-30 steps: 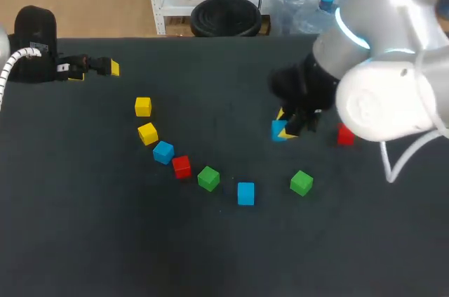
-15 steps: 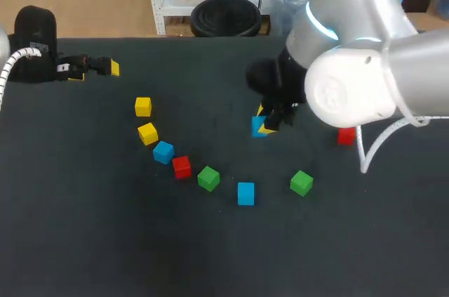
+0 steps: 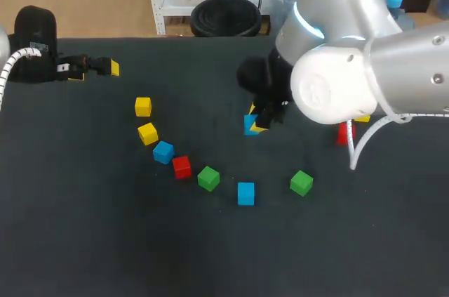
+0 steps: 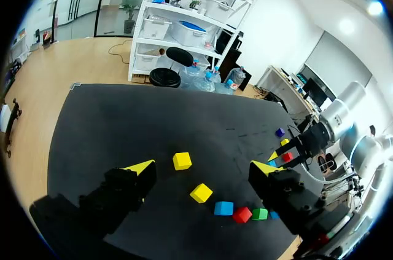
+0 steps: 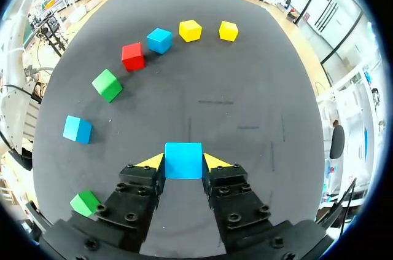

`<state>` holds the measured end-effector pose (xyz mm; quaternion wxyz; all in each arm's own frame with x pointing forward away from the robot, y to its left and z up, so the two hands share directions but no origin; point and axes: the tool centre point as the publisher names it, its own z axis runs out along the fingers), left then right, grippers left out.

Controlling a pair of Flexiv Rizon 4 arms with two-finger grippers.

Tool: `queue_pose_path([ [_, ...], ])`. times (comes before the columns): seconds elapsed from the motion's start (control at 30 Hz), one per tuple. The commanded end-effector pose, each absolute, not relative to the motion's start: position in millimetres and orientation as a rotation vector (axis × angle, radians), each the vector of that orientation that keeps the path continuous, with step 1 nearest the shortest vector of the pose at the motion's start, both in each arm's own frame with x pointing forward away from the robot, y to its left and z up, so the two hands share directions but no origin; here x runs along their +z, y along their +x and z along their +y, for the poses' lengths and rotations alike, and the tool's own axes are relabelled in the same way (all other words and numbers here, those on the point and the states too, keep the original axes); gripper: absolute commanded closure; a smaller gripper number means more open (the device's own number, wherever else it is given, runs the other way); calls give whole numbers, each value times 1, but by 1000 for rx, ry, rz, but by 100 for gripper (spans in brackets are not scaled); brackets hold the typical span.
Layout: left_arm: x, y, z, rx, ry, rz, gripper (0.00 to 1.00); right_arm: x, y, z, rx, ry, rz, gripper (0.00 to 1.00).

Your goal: Place the blue cubes, place green cubes on the blue cubes, place the yellow cubes on the green cubes, then place the red cubes on the yellow cubes, and place purple cube on the red cubes.

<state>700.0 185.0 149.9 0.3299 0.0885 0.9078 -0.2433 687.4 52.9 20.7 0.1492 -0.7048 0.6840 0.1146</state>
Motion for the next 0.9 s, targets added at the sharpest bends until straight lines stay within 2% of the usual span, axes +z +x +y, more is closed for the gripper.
queue_pose_path([
  [0.03,150,700,185,-636,231,2374,0,18,693,63,339,-2028,1970,100],
  [0.9,150,700,185,-636,231,2374,0,7,702,82,370,-2030,1954,100],
])
